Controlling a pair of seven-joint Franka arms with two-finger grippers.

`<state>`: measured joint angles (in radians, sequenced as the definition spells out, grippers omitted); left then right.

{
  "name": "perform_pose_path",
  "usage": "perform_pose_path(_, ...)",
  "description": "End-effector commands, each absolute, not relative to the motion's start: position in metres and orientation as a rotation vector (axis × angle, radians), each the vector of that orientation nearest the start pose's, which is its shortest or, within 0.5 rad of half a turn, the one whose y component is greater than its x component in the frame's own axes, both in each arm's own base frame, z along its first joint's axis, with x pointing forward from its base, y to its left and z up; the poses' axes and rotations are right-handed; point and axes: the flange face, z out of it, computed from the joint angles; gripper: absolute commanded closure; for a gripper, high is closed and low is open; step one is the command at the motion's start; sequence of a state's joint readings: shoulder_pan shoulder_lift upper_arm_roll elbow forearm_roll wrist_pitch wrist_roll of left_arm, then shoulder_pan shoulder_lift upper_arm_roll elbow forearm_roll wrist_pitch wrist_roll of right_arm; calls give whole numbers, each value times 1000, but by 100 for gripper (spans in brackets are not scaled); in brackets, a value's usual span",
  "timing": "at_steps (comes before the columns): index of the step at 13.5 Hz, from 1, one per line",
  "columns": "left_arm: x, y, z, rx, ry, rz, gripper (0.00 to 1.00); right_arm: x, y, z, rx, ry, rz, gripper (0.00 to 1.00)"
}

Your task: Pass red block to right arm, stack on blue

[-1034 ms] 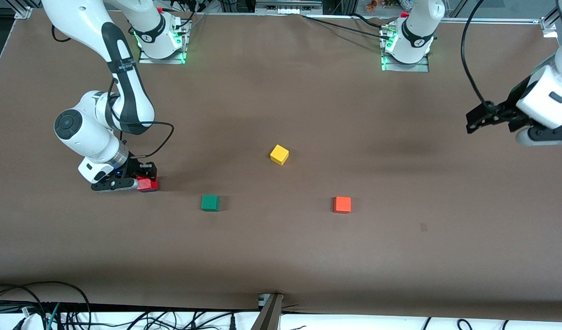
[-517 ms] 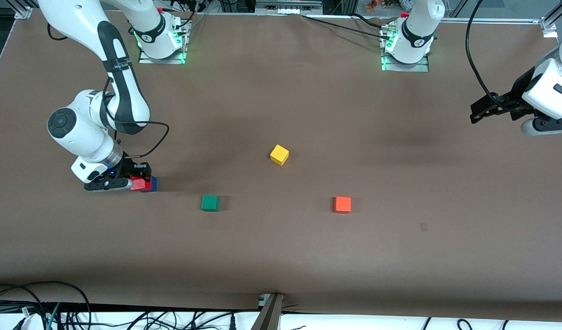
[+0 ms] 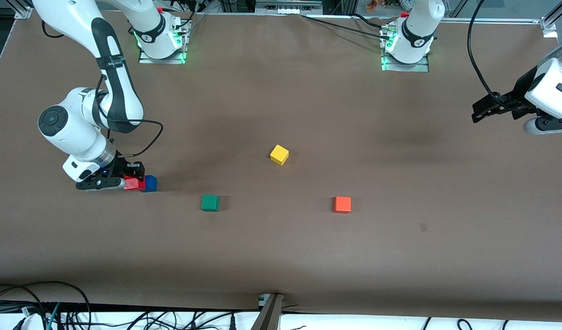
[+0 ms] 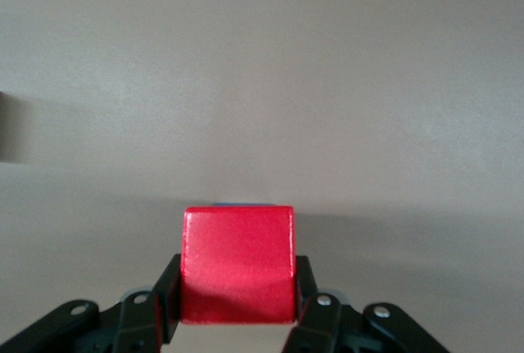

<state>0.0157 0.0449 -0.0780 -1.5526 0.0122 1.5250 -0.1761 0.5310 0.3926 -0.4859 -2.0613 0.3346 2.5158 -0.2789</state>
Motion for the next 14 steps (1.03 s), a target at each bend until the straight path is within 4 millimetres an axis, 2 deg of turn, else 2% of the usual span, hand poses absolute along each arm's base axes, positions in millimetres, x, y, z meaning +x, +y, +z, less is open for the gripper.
perform_pose_path(1,556,-32,606,-3135,-183,109,0,597,34,281,-3109,-161,-188,100)
perform_pose_path(14,560,-40,602,-3124,-161,111,0,593,42,263,-3127,-85,-164,100)
